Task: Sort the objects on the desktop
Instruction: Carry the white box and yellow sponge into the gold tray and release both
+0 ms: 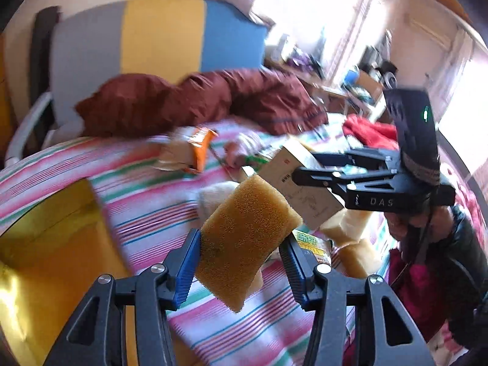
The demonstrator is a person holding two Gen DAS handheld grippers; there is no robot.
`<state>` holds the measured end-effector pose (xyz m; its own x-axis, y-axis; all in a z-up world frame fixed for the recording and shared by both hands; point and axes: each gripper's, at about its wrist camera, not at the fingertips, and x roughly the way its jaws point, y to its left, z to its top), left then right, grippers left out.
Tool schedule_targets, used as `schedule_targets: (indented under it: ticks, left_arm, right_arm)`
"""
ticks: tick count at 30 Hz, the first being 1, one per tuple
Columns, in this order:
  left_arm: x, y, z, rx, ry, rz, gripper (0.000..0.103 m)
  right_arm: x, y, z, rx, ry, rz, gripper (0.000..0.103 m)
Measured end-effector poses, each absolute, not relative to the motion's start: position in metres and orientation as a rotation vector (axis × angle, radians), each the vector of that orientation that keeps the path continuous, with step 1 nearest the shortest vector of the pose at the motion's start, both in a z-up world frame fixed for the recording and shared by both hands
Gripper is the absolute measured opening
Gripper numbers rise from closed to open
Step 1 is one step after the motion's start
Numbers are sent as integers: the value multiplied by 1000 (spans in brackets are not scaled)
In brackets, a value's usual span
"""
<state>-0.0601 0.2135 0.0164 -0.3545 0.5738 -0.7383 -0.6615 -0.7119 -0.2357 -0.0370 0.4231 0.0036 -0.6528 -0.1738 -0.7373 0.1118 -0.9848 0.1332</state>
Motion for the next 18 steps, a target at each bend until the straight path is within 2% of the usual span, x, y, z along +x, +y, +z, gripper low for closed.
schedule_targets:
  ticks: [5,11,18]
  left_arm:
    - [-60,143,27,-1119,31,2254,53]
    - [-69,52,16,-1229,-58,2424,53]
    - [-110,-23,-5,-1379,-100,2571,55]
  right_arm:
    - [-31,390,18,1175,-168,-2652,50]
    - [-39,324,27,1183,-224,-2508,51]
    - [-81,220,14,1316,-150,-2346,50]
